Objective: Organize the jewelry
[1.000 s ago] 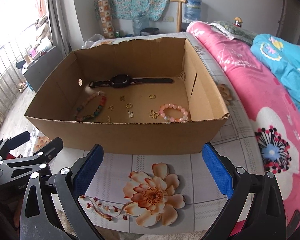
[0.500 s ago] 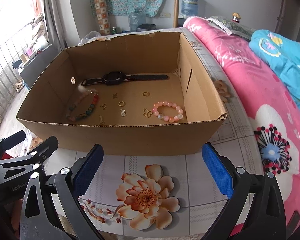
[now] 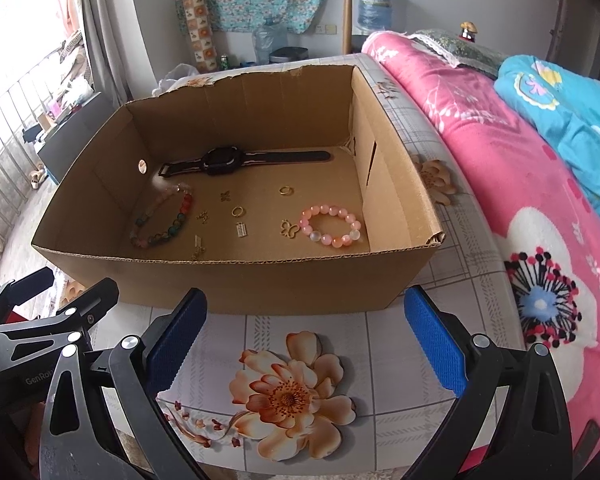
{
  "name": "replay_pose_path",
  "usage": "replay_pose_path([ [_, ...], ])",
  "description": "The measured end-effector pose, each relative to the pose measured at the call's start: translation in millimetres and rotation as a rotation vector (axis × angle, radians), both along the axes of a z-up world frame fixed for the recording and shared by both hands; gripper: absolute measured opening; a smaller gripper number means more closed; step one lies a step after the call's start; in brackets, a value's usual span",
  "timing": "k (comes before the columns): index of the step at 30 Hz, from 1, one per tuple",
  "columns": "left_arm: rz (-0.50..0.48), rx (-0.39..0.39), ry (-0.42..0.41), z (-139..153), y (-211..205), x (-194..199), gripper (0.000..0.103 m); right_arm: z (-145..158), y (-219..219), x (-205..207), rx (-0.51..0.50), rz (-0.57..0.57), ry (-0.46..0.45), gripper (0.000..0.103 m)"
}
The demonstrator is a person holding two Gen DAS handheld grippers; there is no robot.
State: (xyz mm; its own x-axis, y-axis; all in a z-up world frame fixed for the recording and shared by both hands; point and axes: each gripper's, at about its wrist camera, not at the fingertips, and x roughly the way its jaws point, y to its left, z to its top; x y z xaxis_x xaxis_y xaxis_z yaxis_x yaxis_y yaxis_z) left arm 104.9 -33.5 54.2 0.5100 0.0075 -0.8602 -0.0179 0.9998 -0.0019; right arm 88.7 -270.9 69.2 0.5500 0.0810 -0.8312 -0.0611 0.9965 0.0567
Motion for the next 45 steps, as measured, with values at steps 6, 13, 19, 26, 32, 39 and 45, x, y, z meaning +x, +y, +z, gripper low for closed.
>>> replay_pose_path([
  [6, 0.002, -0.009, 0.014, -1.2, -0.5, 1.8, 0.097, -0.6, 0.8, 0.9, 0.001, -0.001, 0.002, 0.095],
  [13, 0.004, -0.009, 0.021, -3.8, 0.6, 3.2, 0.097, -3.9, 3.8, 2.4, -0.003, -0.002, 0.008, 0.095],
  [19, 0.004, -0.009, 0.022, -4.4, 0.7, 3.2, 0.097, -4.4, 2.4, 2.0, -0.001, -0.002, 0.010, 0.095],
  [26, 0.005, -0.010, 0.022, -4.6, 1.5, 3.5, 0.097, -4.5, 2.0, 1.9, -0.002, -0.002, 0.010, 0.095],
  [32, 0.005, -0.010, 0.024, -4.8, 2.0, 3.6, 0.097, -5.3, 3.0, 1.5, 0.004, -0.006, 0.015, 0.095],
  [39, 0.005, -0.011, 0.025, -4.8, 2.0, 3.8, 0.097, -5.7, 2.2, 1.9, 0.006, -0.008, 0.018, 0.095],
  [45, 0.006, -0.011, 0.026, -5.3, 2.2, 3.7, 0.097, -6.6, 3.2, 2.0, 0.009, -0.013, 0.020, 0.095],
])
